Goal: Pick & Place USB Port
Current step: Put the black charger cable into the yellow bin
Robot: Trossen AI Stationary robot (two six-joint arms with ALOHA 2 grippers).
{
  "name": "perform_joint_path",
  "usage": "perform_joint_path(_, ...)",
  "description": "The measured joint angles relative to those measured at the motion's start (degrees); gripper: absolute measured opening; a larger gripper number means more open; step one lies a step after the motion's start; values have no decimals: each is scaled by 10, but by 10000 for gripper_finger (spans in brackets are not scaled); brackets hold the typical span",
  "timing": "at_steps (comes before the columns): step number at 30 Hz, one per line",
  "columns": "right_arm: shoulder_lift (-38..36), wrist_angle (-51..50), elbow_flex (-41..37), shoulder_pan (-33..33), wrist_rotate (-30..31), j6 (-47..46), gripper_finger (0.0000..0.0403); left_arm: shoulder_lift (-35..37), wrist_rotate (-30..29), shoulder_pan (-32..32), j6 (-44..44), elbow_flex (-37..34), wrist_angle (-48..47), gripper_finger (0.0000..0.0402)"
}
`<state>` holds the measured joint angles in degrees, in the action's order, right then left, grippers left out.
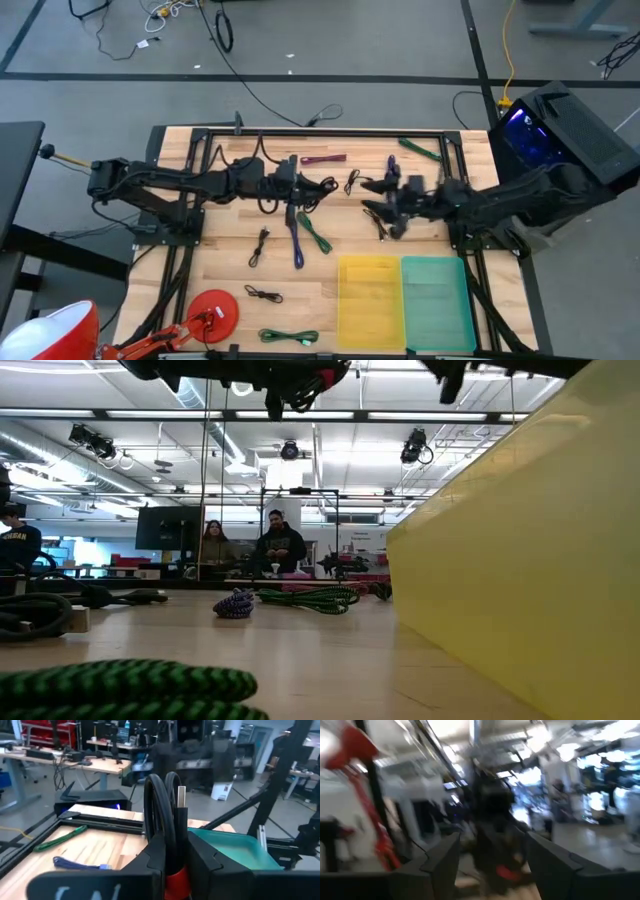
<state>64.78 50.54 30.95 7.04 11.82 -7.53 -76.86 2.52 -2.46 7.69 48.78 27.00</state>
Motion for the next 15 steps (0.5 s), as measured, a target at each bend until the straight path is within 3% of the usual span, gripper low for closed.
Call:
perform_joint_path(6, 90, -1, 57, -1, 27, -4, 224, 0, -8, 28, -24, 8, 2, 47)
perform_joint_path(15, 144, -2, 115, -3, 39, 1, 224, 0, -25, 34, -35, 8, 2, 47)
